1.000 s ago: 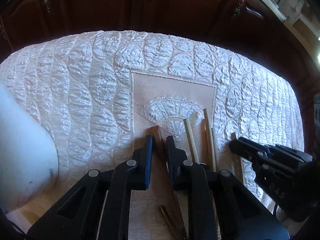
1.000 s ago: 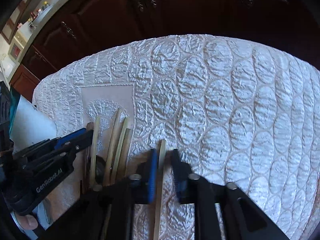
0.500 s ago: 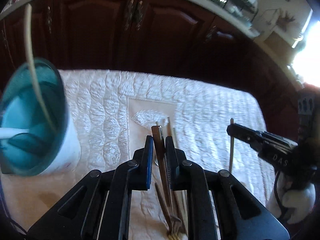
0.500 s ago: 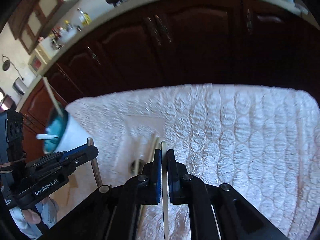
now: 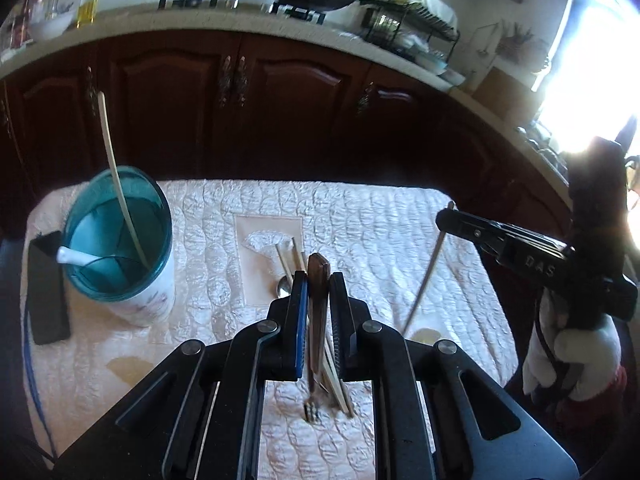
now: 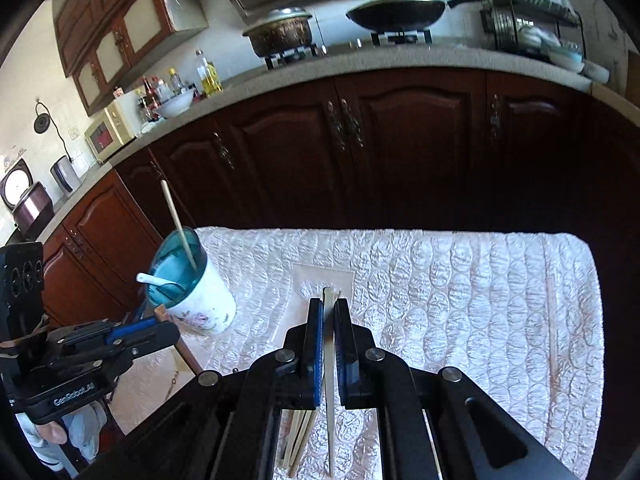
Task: Organize utensils
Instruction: 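Lift the fork with the left tool while the right tool carries the chopstick over the holder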
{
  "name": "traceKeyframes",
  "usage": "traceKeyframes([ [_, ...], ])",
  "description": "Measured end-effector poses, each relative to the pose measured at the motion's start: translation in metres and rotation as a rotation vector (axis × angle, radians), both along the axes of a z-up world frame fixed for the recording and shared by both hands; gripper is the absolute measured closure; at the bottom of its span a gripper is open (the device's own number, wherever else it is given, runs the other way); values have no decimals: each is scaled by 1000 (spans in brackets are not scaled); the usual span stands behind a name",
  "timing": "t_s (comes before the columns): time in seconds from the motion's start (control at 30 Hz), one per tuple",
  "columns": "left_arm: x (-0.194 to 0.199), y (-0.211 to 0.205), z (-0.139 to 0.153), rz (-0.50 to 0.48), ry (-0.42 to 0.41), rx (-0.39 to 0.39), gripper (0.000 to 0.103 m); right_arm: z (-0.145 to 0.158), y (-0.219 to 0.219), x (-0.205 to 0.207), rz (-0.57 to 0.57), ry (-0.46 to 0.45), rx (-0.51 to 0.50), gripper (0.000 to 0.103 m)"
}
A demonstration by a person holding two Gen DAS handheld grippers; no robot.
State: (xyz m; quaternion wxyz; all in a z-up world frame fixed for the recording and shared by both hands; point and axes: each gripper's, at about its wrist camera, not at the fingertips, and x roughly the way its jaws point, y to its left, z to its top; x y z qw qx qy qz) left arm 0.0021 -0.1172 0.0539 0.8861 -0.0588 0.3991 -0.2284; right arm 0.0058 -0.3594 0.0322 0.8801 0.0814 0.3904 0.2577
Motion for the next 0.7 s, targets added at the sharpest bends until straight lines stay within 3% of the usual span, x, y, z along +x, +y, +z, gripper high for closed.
traceKeyframes([
  [0.23,-13,10,16,-1,-27,-8,94,16,1,-12,-3,-36,5,98],
  [0.37,-16,20,30,7,-43,-49,94,22,2,-16,-2,-50,7,98],
  [0.43,-16,20,32,15,-77,-29,94,22,2,-16,-3,-50,9,98],
  [0.47,-13,18,30,14,-56,-15,94,22,3,-16,-4,-49,9,98],
  [0.6,-17,23,35,22,-83,-29,94,23,3,-19,0,-57,14,98],
  [0.7,-10,25,28,7,-14,-63,94,20,4,-18,0,-50,5,98],
])
